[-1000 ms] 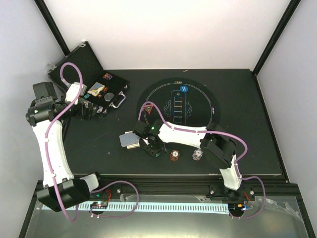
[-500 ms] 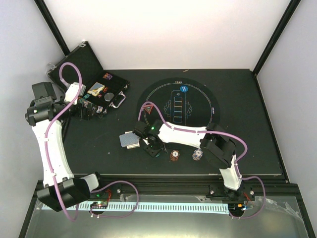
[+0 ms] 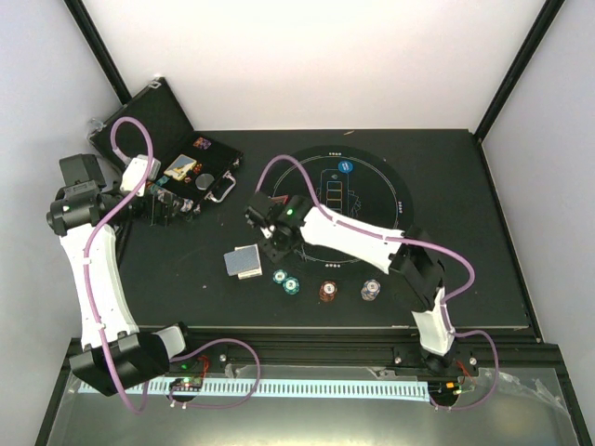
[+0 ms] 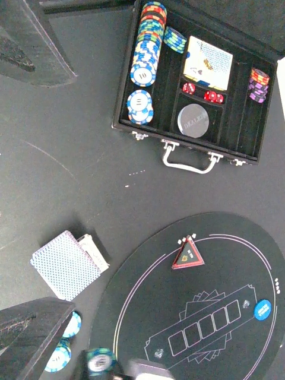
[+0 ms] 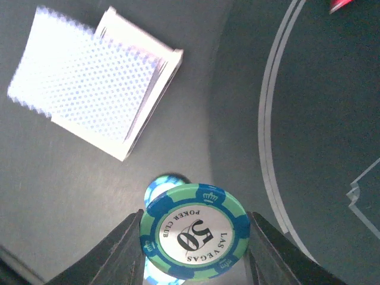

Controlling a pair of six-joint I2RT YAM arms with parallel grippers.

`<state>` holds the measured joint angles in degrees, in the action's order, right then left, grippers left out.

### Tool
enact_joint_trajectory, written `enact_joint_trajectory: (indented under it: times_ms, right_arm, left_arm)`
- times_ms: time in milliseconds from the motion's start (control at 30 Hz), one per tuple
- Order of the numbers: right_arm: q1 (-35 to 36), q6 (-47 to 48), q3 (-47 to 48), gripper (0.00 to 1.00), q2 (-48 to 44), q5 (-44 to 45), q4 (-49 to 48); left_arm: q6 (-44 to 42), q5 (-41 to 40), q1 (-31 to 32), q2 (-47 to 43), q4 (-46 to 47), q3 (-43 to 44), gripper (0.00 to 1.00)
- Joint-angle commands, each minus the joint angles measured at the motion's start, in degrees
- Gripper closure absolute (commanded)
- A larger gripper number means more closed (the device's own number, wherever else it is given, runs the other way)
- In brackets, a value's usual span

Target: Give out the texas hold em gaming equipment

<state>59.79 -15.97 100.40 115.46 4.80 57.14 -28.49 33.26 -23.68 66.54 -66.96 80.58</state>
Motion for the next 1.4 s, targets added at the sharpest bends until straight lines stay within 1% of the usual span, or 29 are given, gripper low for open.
enact_joint_trajectory:
  times_ms: [0,200,367,600,733,867,933,1067,1167,1267,1367]
  right_arm:
    - [-4.7,-1.8,5.7,0.83,3.1,1.5,0.1]
    - [-9.5,-1.7,13.7,0.83,10.8,1.0,-0.7]
    - [-11.3,-1.1,22.7,0.84,19.2,0.8,1.1]
    - [-11.5,-1.2,27.2,0.84,25.8,0.7,1.0]
    - [-11.5,-1.0,26.6,0.82,26.9,1.7,0.6]
    - [-11.8,-0.8,26.5,0.68,27.7,2.4,0.7]
    - [-11.9,-0.9,26.8,0.53,27.7,2.4,1.1]
    - [-11.9,-0.7,26.7,0.35,25.4,2.3,1.8]
    - [-11.7,-0.9,24.7,0.27,21.8,2.9,1.4]
    - [-10.9,-1.0,21.2,0.27,17.1,3.7,1.5]
    - [-8.5,-1.6,13.8,0.24,10.5,4.5,-0.1]
  left_arm:
    - [-0.9,1.4,-0.8,0.2,-1.7,3.0,0.01]
    - [-0.7,1.8,-0.9,0.2,-2.1,3.1,0.01]
    - [-0.8,1.9,-0.9,-0.2,-1.9,3.1,0.01]
    - [-0.7,1.7,-0.9,-0.1,-1.5,3.0,0.01]
    - [-0.8,1.5,-0.9,-0.1,-1.3,3.0,0.01]
    - [-0.8,1.7,-1.0,0.2,-1.3,2.8,0.01]
    - [-0.7,1.7,-1.0,0.2,-1.2,2.7,0.01]
    - [-0.8,1.9,-1.0,0.3,-1.3,2.8,0.01]
    - [-0.6,2.1,-1.0,0.3,-1.3,2.8,0.01]
    - [-0.6,2.0,-0.9,0.3,-1.2,2.8,0.01]
    - [-0.7,2.1,-0.9,0.3,-1.3,2.8,0.01]
